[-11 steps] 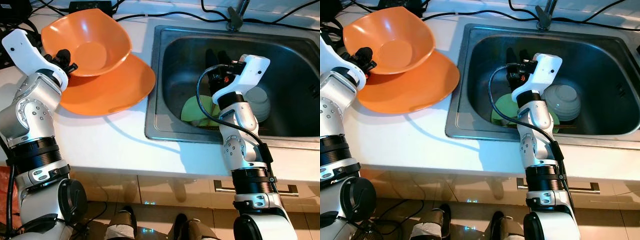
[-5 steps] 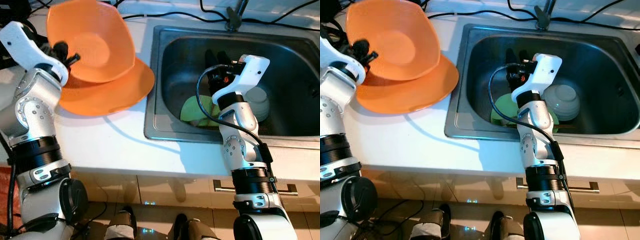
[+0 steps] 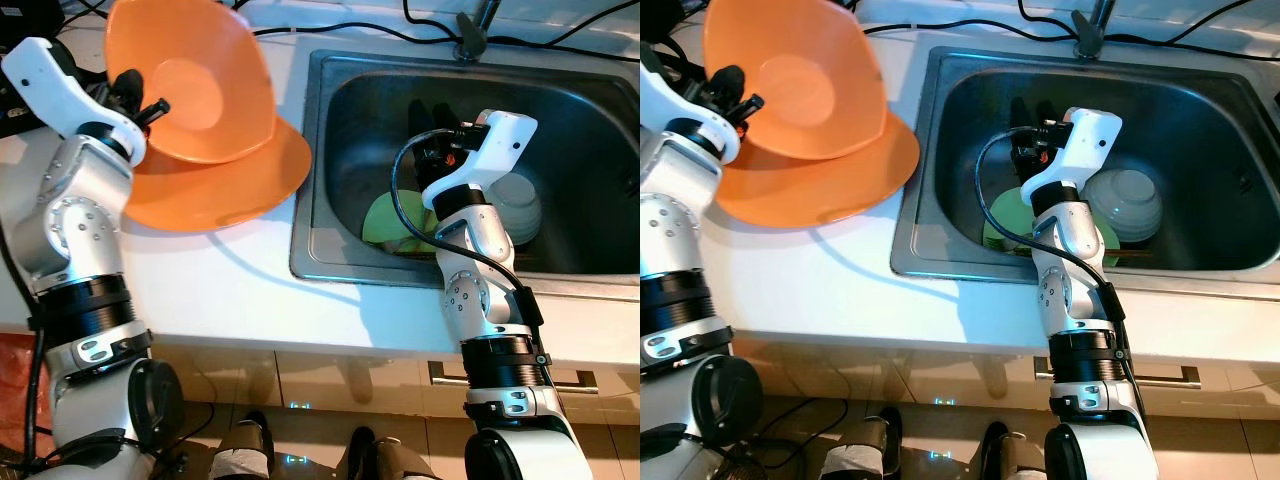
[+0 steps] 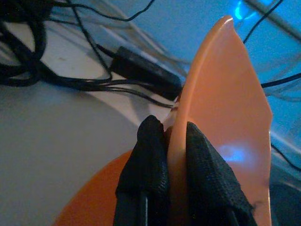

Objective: Kitchen organization

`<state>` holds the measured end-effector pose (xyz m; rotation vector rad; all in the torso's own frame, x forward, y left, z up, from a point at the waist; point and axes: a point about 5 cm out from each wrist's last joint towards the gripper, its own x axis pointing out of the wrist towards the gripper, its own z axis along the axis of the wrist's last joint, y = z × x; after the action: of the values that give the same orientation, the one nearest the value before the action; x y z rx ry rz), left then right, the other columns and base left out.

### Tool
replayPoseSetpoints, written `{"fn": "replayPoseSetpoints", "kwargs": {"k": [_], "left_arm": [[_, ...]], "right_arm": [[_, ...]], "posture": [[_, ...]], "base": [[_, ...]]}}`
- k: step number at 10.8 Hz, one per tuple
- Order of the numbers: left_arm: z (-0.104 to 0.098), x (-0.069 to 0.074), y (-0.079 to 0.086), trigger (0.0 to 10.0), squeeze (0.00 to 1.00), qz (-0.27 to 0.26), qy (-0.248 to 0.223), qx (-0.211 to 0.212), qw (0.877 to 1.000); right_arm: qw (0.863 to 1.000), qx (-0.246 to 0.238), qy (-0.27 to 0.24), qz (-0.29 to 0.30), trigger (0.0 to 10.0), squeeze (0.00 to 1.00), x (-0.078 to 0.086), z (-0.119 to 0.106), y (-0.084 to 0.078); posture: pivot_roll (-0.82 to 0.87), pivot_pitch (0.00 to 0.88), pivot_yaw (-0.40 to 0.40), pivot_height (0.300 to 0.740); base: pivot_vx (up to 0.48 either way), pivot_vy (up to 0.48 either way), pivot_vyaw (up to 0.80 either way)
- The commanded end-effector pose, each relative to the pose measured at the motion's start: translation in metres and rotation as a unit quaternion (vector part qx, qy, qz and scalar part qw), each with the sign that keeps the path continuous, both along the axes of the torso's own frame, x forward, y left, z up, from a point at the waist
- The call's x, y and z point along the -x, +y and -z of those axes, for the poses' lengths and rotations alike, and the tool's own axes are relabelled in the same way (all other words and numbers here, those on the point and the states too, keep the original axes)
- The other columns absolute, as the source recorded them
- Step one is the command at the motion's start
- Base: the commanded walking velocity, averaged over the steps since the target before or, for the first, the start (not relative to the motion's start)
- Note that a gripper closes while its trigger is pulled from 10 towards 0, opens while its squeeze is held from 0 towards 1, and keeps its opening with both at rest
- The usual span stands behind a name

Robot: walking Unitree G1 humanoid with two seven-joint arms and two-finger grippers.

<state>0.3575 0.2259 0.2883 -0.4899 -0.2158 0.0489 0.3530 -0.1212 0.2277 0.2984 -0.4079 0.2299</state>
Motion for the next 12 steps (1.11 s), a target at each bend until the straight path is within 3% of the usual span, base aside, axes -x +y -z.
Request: {"fn": "replayPoseSetpoints", "kwargs": {"k": [1,3,4,5,8,12], "left_arm": [[-0.013,0.003,-0.007,0.0,0.0,0.017,-0.045,-0.003,0.999],[-0.019,0.005,-0.016,0.0,0.0,0.037,-0.08,-0.009,0.996],[-0.024,0.007,-0.021,3.5,0.0,0.043,-0.099,-0.015,0.994],[-0.026,0.007,-0.023,10.0,0.0,0.046,-0.109,-0.013,0.993],[-0.036,0.011,-0.042,10.0,0.0,0.1,-0.165,-0.045,0.98],[-0.038,0.017,-0.073,10.0,0.0,0.184,-0.205,-0.099,0.956]], "right_arm": [[1.0,-0.005,0.003,0.008,10.0,0.0,0.001,0.001,-0.006],[1.0,-0.004,0.002,0.011,10.0,0.0,0.0,0.0,-0.009],[1.0,-0.003,0.001,0.011,10.0,0.0,0.0,-0.001,-0.01],[1.0,-0.003,0.0,0.011,10.0,0.0,0.0,-0.001,-0.01],[1.0,-0.011,-0.012,0.006,10.0,0.0,0.003,-0.004,-0.012],[0.996,-0.027,-0.044,-0.073,10.0,0.0,0.011,-0.014,-0.007]], "posture": [[0.15,0.206,-0.019,0.74],[0.14,0.199,-0.026,0.74],[0.14,0.195,-0.026,0.74],[0.13,0.192,-0.021,0.74],[0.13,0.183,-0.014,0.74],[0.12,0.175,-0.004,0.74]], "base": [[0.0,0.0,0.0],[0.0,0.0,0.0],[0.0,0.0,0.0],[0.0,0.0,0.0],[0.0,0.0,0.0],[0.0,0.0,0.0]]}}
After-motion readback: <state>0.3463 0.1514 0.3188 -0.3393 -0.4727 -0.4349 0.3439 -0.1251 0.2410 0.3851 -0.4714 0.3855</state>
